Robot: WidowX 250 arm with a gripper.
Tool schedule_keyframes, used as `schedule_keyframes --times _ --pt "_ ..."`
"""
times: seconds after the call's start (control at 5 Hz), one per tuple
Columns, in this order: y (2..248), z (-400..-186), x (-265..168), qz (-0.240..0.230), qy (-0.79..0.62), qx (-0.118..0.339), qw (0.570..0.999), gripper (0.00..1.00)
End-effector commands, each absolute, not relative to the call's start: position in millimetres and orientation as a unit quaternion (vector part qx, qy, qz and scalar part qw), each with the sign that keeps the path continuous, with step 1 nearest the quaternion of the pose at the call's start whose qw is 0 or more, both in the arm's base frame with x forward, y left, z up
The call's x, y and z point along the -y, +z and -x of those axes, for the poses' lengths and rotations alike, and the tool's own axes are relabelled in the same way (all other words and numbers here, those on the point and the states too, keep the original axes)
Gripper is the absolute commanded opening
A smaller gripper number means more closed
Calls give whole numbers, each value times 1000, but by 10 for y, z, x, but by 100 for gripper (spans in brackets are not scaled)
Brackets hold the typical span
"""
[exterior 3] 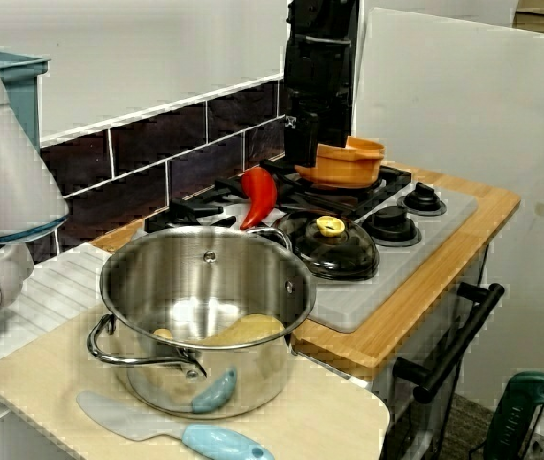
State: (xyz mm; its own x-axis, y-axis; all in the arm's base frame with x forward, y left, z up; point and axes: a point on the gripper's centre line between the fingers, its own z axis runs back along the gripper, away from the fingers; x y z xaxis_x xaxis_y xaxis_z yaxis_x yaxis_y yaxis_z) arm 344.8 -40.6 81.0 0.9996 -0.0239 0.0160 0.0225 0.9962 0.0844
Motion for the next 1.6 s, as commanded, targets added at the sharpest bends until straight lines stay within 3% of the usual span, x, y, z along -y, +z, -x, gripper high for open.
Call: schedule_keyframes --times 0.0,0.2,0.4,1.0,1.4 --pt "923 -3540 360 -40 -10 33 999 100" --pt "908 -3551 374 -42 -11 29 999 100" --pt "886 -3561 368 -36 -12 16 999 0" --pt "894 -3562 366 -34 -19 19 999 0" --pt "893 -3563 353 -4 -36 4 999 0"
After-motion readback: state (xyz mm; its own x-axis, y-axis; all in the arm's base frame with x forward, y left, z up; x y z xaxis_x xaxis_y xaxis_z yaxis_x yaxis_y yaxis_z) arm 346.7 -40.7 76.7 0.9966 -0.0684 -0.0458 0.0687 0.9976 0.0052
